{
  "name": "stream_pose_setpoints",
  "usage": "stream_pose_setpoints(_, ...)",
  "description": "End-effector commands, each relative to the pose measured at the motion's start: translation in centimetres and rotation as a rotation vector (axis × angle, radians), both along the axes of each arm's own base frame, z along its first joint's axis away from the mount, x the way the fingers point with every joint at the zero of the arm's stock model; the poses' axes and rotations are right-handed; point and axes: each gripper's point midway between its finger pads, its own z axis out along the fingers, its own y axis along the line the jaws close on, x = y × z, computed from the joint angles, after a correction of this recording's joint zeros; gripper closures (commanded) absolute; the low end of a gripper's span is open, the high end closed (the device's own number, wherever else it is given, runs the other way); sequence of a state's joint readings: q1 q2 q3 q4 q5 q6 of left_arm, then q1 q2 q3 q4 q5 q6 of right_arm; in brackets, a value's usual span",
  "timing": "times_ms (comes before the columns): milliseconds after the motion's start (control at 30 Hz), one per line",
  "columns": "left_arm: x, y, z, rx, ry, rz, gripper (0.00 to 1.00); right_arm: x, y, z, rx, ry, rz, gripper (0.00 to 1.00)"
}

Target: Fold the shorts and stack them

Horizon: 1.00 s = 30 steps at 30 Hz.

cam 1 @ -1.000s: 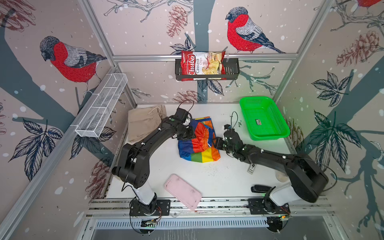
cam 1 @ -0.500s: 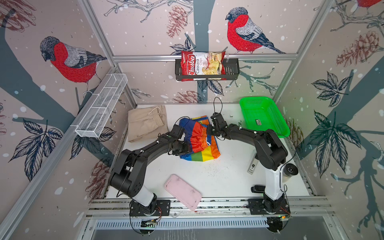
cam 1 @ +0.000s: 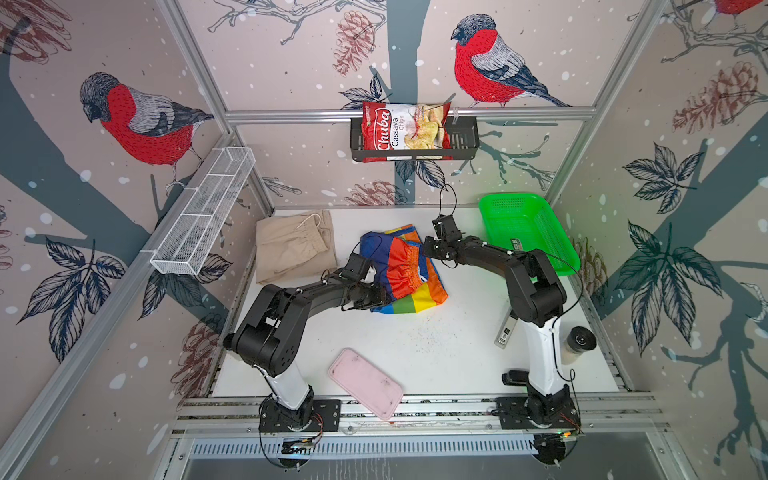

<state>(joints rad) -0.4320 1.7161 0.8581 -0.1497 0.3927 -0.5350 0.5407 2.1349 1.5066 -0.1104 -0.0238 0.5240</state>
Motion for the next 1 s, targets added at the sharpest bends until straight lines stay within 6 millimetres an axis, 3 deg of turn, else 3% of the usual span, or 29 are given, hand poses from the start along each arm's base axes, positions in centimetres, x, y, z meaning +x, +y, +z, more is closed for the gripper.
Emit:
stream_pose_setpoints(0, -2.7, 2.1, -2.8, 0.106, 0.137, 0.027, 0.51, -1.4, 0.5, 2.3, -0.024, -0.046, 0.012, 0.73)
stream_pose_setpoints(67, -2.9, 2.0, -2.9, 0.102, 0.146, 0.025, 0.51, -2.2, -0.8, 3.6, -0.031, -0.066, -0.031, 0.65)
stream_pose_setpoints(167, -3.2, 1.8, -3.1, 0.090, 0.155, 0.022, 0.52, -3.4, -2.2, 4.9, -0.012, -0.074, -0.074, 0.65)
stream_pose_setpoints(300, -3.5, 1.8, -3.4, 0.097, 0.160, 0.022, 0.52, -4.5, -1.0, 6.0, 0.077, -0.076, -0.025, 0.65)
stream_pose_setpoints(500, -4.0, 1.5, -4.1, 0.088, 0.188, 0.016, 0.53, -4.4, 3.0, 3.1, 0.128, -0.012, 0.088, 0.75)
stream_pose_setpoints(733, -4.3, 1.6, -4.6, 0.091, 0.204, 0.016, 0.53, -3.3, 4.0, -0.3, 0.132, 0.062, 0.097, 0.66)
stream_pose_setpoints(767, -4.3, 1.6, -4.7, 0.091, 0.207, 0.016, 0.53, -3.3, 4.1, -0.6, 0.138, 0.068, 0.100, 0.71)
stream_pose_setpoints(833, -4.5, 1.5, -5.0, 0.088, 0.214, 0.014, 0.53, -3.1, 4.0, -1.0, 0.144, 0.071, 0.101, 0.95)
stream_pose_setpoints(867, -4.6, 1.5, -5.1, 0.087, 0.217, 0.014, 0.54, -2.9, 3.9, -1.1, 0.151, 0.073, 0.102, 1.00)
stream_pose_setpoints(967, -4.9, 1.6, -5.4, 0.088, 0.228, 0.019, 0.54, -2.3, 3.2, 0.2, 0.163, 0.041, 0.099, 1.00)
